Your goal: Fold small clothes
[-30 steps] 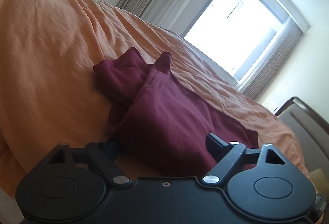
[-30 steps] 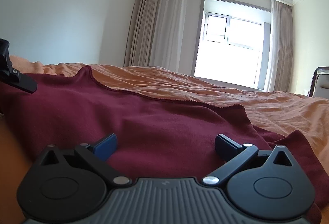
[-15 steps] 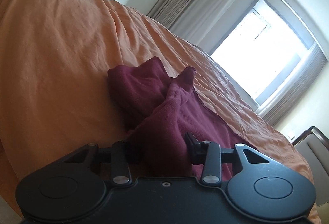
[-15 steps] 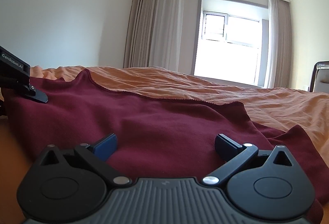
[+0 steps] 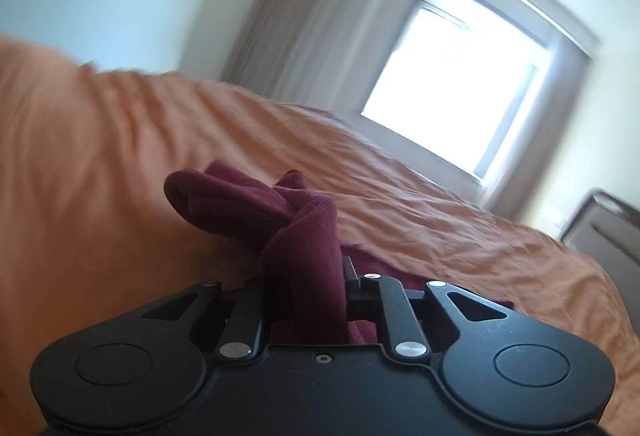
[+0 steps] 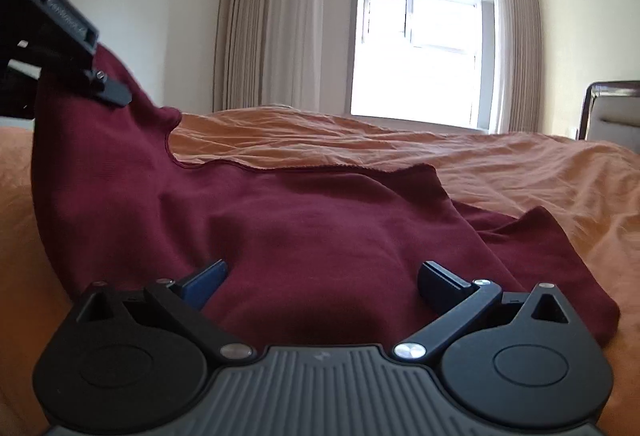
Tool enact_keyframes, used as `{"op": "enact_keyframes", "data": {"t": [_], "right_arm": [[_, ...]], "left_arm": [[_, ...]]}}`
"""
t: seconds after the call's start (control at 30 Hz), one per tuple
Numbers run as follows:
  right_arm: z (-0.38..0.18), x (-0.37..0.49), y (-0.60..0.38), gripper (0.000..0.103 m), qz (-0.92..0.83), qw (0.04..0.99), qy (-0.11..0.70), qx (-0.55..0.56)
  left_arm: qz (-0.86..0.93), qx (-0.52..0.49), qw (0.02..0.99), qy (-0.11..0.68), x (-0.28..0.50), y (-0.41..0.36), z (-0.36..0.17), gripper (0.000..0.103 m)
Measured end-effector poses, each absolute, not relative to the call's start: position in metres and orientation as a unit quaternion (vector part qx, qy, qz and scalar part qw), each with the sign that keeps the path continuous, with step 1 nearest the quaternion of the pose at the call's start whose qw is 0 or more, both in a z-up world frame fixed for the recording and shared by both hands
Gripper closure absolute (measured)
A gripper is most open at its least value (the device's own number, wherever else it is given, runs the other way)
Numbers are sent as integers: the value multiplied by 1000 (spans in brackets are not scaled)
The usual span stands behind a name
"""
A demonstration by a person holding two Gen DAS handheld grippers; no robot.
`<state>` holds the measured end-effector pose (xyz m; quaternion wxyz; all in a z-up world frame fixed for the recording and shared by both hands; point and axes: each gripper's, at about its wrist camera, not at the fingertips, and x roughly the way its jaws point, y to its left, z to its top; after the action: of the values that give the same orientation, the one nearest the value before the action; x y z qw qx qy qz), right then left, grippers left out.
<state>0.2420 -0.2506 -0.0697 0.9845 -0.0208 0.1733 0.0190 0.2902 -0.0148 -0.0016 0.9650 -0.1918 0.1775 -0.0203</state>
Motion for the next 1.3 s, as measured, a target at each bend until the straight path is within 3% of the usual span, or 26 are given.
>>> {"op": "enact_keyframes", "data": {"t": [0.2, 0.33, 0.53, 0.7, 0.8, 0.87, 0.93, 1.0, 1.07, 1.17, 1.3], "right_arm": [[-52, 177, -268, 0, -50, 981, 155, -101], [-60, 145, -291, 0, -115, 972, 182, -89], [-77, 114, -322, 0, -154, 962, 221, -54], [-81, 109, -341, 0, -159, 962, 223, -12], [-82, 109, -348, 0, -155, 963, 222, 13], [-81, 108, -349, 0, -154, 964, 218, 19], [-81, 106, -351, 0, -152, 964, 217, 23], [-82, 107, -352, 0, -152, 964, 218, 31], [-82, 107, -354, 0, -158, 962, 220, 36], [-81, 112, -355, 0, -163, 961, 219, 49], [-76, 110, -357, 0, -161, 964, 198, 70]], "left_arm": [[-145, -51, 965, 213, 318, -91, 48, 87], [-262, -74, 935, 227, 321, -143, 56, 87], [-354, -69, 885, 296, 320, -214, 13, 79], [-354, -33, 880, 314, 307, -224, -23, 71], [-360, -44, 876, 317, 304, -211, -23, 62], [-370, -56, 872, 317, 303, -206, -20, 42], [-372, -64, 871, 313, 301, -203, -15, 30], [-370, -67, 874, 308, 296, -199, -11, 27], [-356, -80, 880, 303, 292, -192, -7, 11], [-318, -106, 899, 281, 283, -175, -2, 1], [-219, -118, 932, 262, 274, -156, 2, 1]]}}
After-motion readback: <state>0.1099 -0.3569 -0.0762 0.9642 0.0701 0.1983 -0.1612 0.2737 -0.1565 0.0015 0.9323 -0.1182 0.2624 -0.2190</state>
